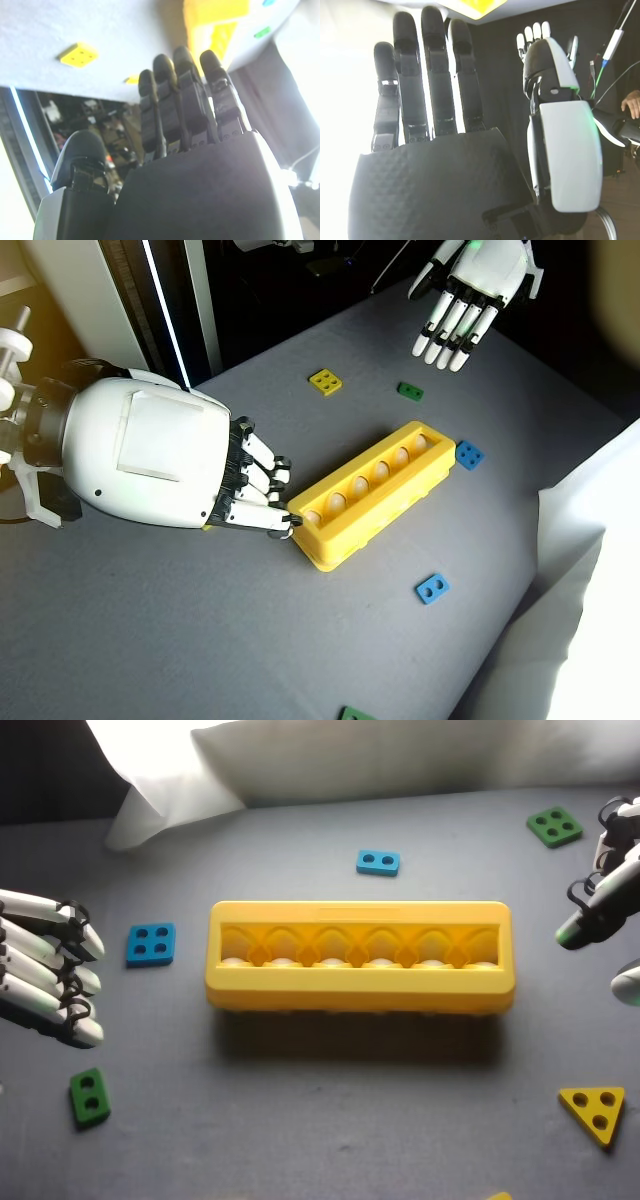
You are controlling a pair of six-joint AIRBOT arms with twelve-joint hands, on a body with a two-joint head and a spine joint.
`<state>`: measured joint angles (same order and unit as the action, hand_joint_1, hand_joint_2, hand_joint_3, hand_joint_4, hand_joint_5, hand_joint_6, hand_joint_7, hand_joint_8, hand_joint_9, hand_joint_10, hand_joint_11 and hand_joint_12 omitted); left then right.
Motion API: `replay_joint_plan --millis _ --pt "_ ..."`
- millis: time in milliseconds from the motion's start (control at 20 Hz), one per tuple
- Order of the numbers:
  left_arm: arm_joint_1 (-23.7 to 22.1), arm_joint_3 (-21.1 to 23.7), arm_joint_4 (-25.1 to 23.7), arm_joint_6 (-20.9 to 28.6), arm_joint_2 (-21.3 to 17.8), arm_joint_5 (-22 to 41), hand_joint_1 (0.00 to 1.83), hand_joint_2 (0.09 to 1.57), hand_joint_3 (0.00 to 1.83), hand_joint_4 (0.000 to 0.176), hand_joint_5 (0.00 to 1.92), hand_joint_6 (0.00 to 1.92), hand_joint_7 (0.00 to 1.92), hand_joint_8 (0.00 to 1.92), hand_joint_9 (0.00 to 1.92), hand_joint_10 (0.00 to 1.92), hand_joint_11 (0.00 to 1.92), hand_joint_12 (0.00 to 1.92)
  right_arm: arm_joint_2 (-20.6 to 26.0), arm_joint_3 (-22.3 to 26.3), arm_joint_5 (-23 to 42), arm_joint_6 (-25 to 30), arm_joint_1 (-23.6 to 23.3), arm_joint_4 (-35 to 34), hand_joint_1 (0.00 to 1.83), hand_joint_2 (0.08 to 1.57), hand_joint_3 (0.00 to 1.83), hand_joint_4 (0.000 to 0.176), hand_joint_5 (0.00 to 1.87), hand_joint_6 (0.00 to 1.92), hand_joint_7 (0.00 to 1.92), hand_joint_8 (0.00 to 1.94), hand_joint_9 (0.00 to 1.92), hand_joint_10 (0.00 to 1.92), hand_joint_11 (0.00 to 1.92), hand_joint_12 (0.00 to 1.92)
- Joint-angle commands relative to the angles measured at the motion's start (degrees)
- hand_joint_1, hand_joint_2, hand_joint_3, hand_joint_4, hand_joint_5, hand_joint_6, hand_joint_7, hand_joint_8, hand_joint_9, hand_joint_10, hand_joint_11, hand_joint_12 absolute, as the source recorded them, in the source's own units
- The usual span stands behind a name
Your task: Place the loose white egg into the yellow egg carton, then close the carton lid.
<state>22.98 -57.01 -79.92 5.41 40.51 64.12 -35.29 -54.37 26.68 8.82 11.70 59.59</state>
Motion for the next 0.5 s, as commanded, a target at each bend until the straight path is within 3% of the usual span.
replay_joint_plan --millis 0,50,150,250,450 --pt "-0.5 0.0 4.2 -0.1 -0.7 2.0 0.02 1.46 0.0 0.0 0.77 0.03 0.87 0.02 0.7 0.02 0.19 0.74 0.8 0.1 3.5 0.3 -0.4 -2.4 0.37 1.18 0.0 0.0 0.94 0.02 0.95 0.19 0.67 0.6 0.16 1.2" --pt "-0.6 0.3 4.1 -0.1 -0.7 1.9 0.0 1.46 0.0 0.0 0.82 0.04 0.93 0.03 0.75 0.04 0.21 0.74 0.8 0.2 3.5 0.3 -0.3 -2.4 0.38 1.18 0.0 0.0 0.98 0.03 0.9 0.43 0.61 0.85 0.19 1.23" --pt "-0.6 1.0 4.1 0.1 -0.7 1.9 0.0 1.46 0.0 0.0 0.86 0.02 0.97 0.01 0.79 0.01 0.21 0.83 0.9 0.2 3.6 0.3 -0.2 -2.0 0.39 1.19 0.0 0.0 1.02 0.04 0.84 0.75 0.61 1.03 0.24 1.28" --pt "-0.5 2.1 2.5 0.3 -0.6 1.7 0.0 1.47 0.0 0.0 0.85 0.0 0.95 0.0 0.78 0.0 0.2 0.8 0.9 0.2 3.7 0.3 -0.2 -2.0 0.39 1.19 0.0 0.0 1.01 0.03 0.79 0.79 0.56 1.03 0.21 1.3" --pt "-1.6 3.2 3.9 0.8 -0.5 -1.2 0.0 1.46 0.0 0.0 0.84 0.0 0.96 0.0 0.79 0.0 0.21 0.79 0.9 0.2 3.9 0.3 -0.2 -1.9 0.41 1.19 0.0 0.0 1.01 0.03 0.79 0.84 0.57 1.08 0.22 1.33"
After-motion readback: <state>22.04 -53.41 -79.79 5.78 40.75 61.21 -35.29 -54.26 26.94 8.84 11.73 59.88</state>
